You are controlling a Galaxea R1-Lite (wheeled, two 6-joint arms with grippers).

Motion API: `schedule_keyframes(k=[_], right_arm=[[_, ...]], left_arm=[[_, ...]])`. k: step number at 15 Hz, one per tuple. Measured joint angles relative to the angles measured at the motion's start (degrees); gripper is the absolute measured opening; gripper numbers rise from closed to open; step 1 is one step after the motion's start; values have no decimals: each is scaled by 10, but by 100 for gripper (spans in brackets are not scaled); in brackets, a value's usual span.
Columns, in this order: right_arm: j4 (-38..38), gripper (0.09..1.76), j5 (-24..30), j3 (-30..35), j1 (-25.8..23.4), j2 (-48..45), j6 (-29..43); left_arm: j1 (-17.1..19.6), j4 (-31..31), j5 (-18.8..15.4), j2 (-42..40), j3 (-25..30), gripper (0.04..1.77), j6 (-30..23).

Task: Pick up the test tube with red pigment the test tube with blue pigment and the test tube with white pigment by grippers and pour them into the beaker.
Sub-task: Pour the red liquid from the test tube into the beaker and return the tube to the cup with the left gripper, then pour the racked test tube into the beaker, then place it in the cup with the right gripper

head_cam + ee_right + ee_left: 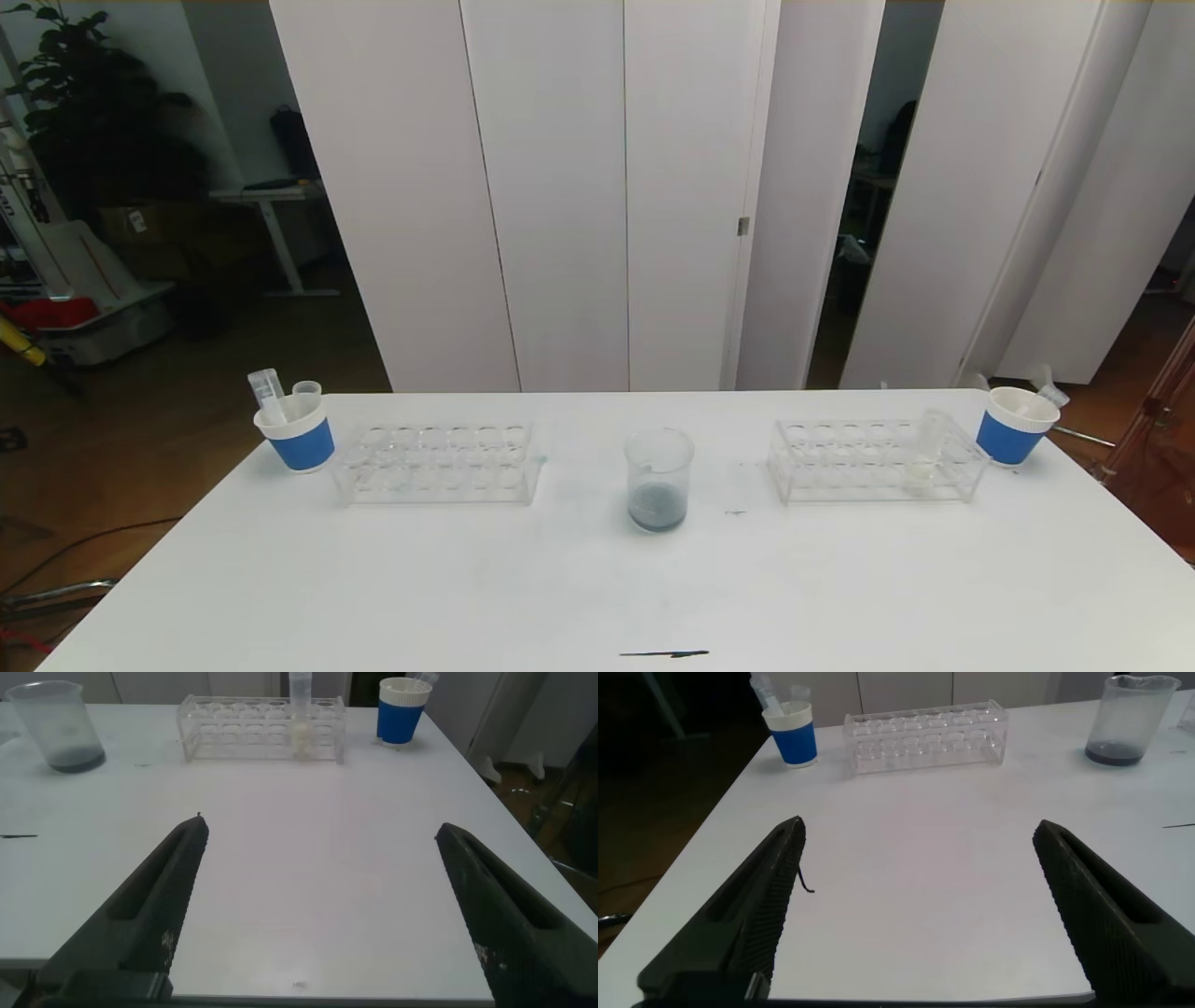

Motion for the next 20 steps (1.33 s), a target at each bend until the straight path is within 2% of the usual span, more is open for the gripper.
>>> schedule_keyframes(k=[10,14,18,20], right_arm=[[7,174,-7,-9,-1,1,6],[5,174,-11,-77,0,48,5],[-9,174,-11,-179,0,161,7],[-40,174,-16,-228,3,233,9]], left_arm=[[0,0,0,0,0,174,0],[0,0,0,0,0,174,0],[0,0,0,1,0,174,0],[0,0,0,1,0,174,0]])
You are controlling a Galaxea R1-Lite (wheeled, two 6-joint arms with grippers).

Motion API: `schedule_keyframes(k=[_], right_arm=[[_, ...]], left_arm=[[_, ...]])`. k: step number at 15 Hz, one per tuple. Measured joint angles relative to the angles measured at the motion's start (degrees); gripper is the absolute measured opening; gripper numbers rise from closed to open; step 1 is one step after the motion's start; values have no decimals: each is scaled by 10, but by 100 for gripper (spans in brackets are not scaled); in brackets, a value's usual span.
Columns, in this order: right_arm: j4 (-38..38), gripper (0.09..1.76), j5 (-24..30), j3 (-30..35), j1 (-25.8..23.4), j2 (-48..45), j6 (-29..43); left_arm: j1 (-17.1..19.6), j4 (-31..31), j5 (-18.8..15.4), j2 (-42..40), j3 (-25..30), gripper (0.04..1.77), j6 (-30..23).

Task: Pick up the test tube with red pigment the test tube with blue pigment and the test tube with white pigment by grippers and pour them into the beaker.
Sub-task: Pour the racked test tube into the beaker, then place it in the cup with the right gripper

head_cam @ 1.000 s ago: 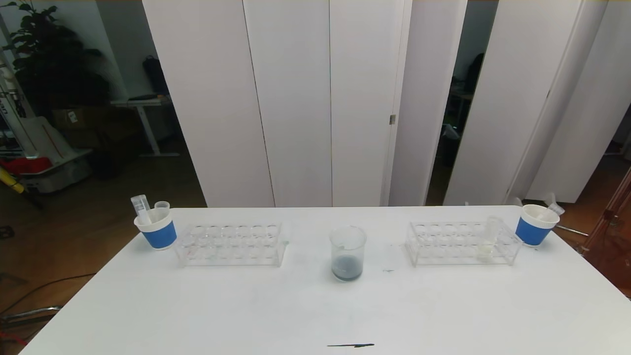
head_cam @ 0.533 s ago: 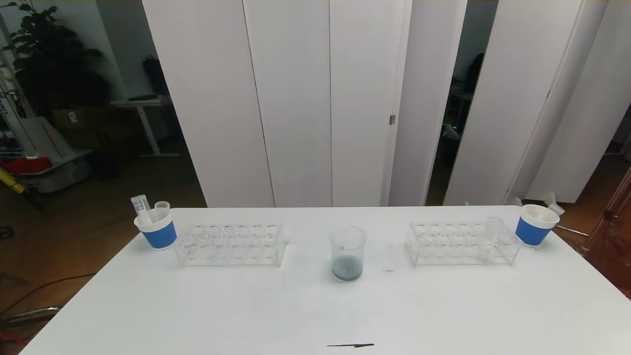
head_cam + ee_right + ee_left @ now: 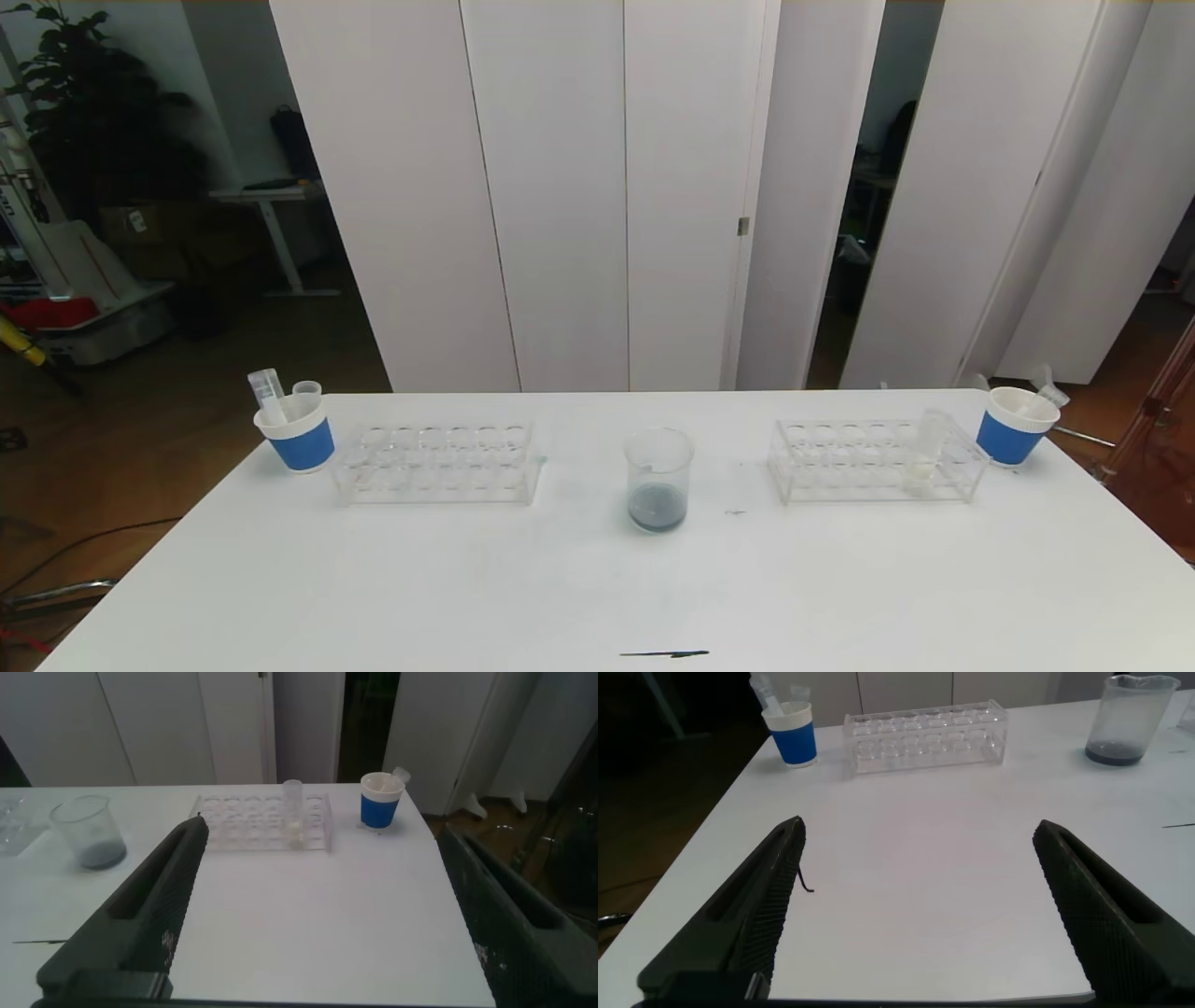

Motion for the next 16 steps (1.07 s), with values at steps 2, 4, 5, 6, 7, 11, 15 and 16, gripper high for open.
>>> schedule_keyframes(k=[2,4,5,6,7,11,15,16], right_arm=[[-47,174,-12,-37,4,75,3],[-100,174,-18,-66,6,158,5],[-132,174,-19,-75,7,198,5],[-171,174,-20,-82,7,241,5],[-207,174,-21,-86,8,282,5],[-356,174,-21,-74,6,446,7],[-564,174,-22,32,6,576,11],[-613,174,-22,64,6,601,11]], left_arm=[[0,0,0,0,0,174,0],[0,0,0,0,0,174,0],[0,0,0,0,0,174,0],[0,0,0,0,0,174,0],[0,0,0,0,0,174,0],[0,0,0,0,0,174,0],[0,0,0,0,0,174,0],[0,0,0,0,0,174,0]])
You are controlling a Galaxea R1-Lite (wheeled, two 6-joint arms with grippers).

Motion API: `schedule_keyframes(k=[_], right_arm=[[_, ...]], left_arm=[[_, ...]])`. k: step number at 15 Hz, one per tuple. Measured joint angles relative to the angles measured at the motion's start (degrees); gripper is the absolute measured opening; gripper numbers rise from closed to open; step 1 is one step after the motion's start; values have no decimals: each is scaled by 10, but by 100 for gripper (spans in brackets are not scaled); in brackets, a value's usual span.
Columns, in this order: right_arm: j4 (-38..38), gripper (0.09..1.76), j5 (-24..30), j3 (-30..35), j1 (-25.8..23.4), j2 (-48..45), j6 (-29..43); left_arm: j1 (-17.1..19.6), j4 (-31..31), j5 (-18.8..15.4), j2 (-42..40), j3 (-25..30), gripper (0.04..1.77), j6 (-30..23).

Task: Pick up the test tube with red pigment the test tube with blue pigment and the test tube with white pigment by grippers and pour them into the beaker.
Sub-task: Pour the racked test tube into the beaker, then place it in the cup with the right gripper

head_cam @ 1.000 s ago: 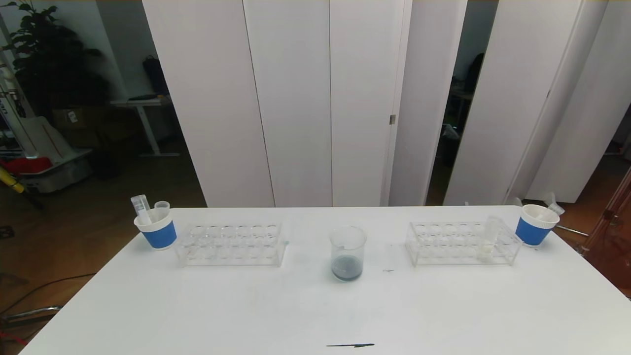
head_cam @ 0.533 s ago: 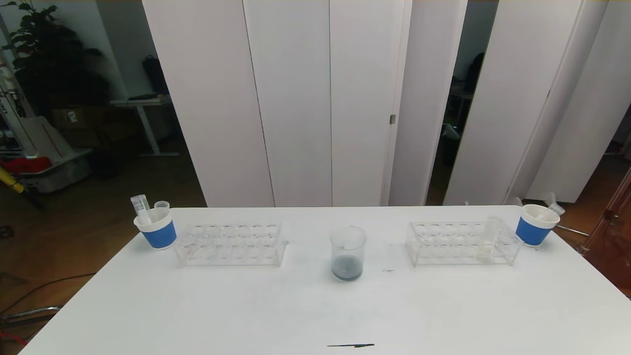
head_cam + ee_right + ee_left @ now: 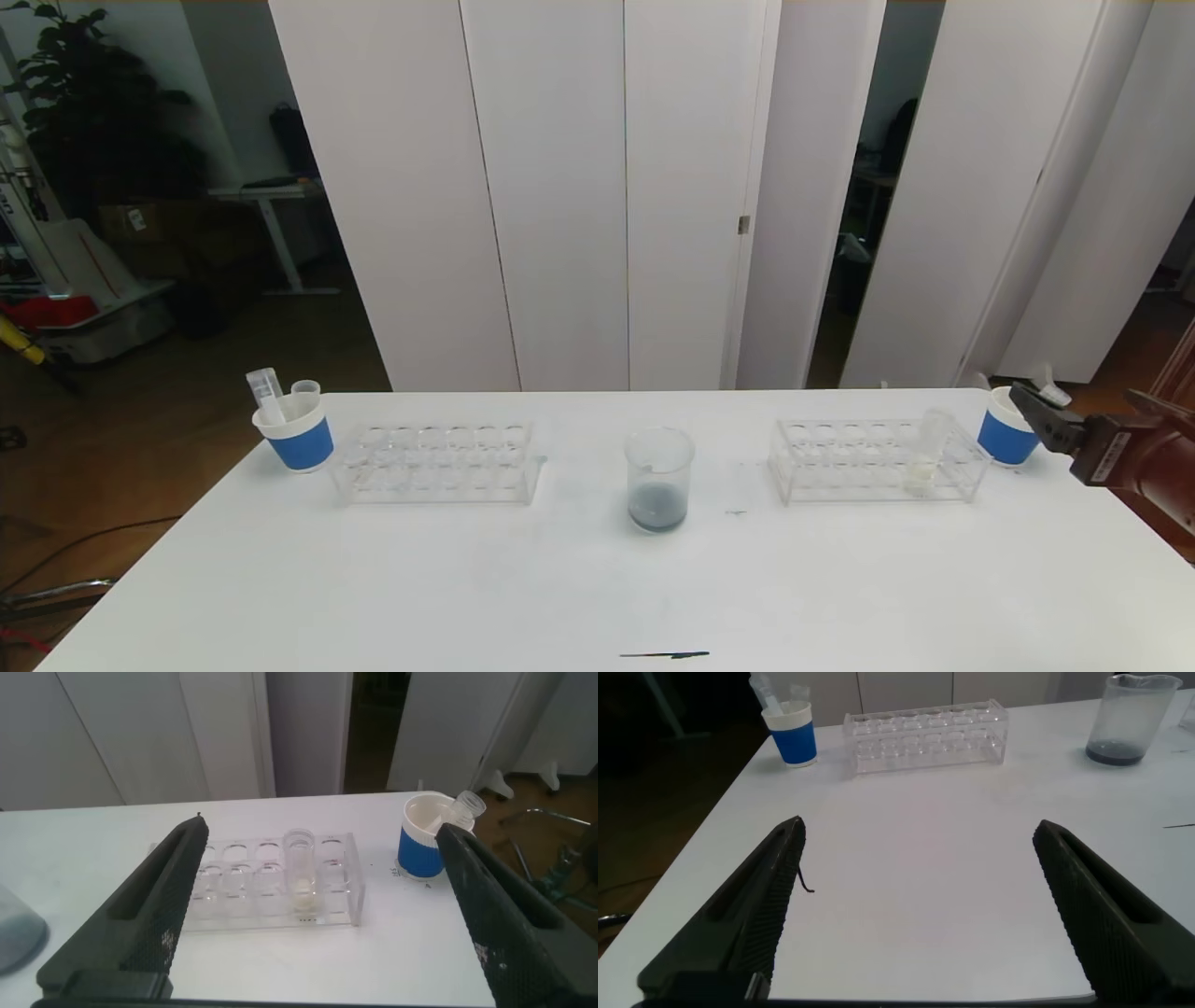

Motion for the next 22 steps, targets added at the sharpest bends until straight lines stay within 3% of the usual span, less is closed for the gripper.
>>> schedule_keyframes(k=[3,7,17,22], right_arm=[[-126,174,0,84,0,74,-1],[-197,174,0,107,-12,155,-5],[-213,174,2,-31,-6,312,-25],[-214,174,3,-64,1,365,-27]], left_arm=[[0,0,0,0,0,174,0],[0,0,0,0,0,174,0],[0,0,0,0,0,174,0],[0,0,0,0,0,174,0]])
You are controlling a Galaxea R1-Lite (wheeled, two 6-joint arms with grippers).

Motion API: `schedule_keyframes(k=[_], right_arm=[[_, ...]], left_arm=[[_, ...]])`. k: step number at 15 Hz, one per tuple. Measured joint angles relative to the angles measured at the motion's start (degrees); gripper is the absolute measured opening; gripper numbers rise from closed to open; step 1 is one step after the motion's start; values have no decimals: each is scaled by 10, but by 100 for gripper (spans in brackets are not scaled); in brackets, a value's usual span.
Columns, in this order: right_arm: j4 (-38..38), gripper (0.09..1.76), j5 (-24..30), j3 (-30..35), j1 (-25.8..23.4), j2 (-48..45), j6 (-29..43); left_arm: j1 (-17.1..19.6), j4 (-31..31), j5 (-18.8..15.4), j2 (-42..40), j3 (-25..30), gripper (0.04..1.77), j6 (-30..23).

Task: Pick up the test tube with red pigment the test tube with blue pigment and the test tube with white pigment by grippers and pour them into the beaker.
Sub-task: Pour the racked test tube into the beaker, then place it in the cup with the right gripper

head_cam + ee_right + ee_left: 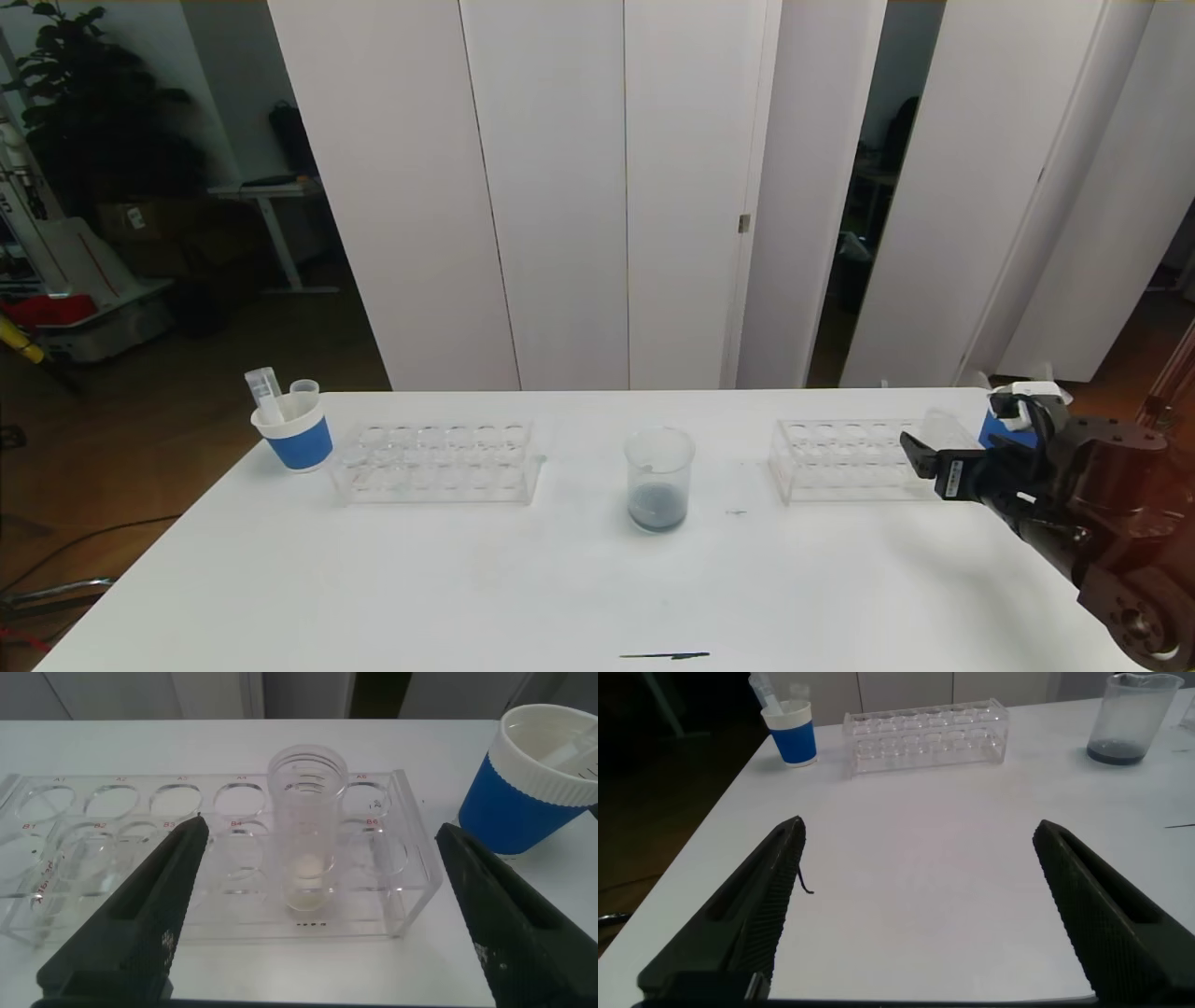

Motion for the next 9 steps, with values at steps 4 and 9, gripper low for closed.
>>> schedule_keyframes(k=[4,9], right_arm=[[-1,174,0,-32,7,28,-1],[-1,174,-3,-70,15,58,-14]], left_arm=[[0,0,0,0,0,174,0],[0,0,0,0,0,174,0]])
